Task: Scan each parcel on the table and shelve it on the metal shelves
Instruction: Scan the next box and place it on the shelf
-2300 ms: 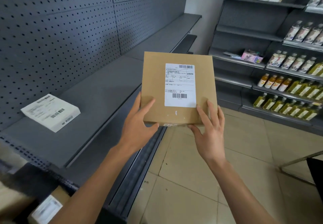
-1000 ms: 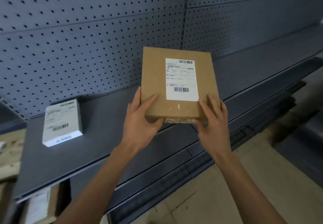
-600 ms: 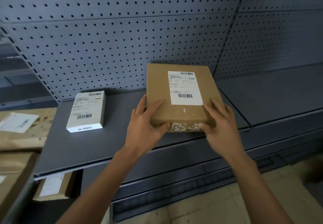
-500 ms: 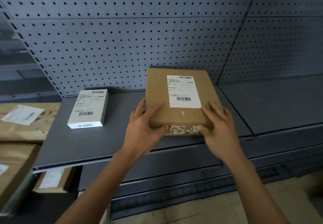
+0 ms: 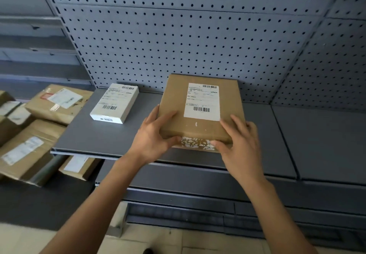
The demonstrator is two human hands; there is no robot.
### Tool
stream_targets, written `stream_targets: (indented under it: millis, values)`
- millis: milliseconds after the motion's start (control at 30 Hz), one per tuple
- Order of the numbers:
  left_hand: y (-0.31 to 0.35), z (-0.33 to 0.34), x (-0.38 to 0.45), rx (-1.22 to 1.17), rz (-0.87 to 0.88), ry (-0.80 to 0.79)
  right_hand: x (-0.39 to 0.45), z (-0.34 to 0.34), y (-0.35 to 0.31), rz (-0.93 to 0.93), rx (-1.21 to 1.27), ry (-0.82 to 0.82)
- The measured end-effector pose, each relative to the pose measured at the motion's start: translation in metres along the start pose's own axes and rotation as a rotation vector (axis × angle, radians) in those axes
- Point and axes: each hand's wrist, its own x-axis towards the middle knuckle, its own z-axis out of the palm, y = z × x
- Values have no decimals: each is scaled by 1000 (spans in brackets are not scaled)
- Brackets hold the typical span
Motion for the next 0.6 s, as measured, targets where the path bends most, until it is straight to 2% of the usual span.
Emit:
stream_targets:
  millis: [233,600]
  values:
    - [1,0,4,-23,-12,8,-1,6,1,2,25,52]
    - [-5,3,1,-15,17,22,-3,3,2,-10,54,19]
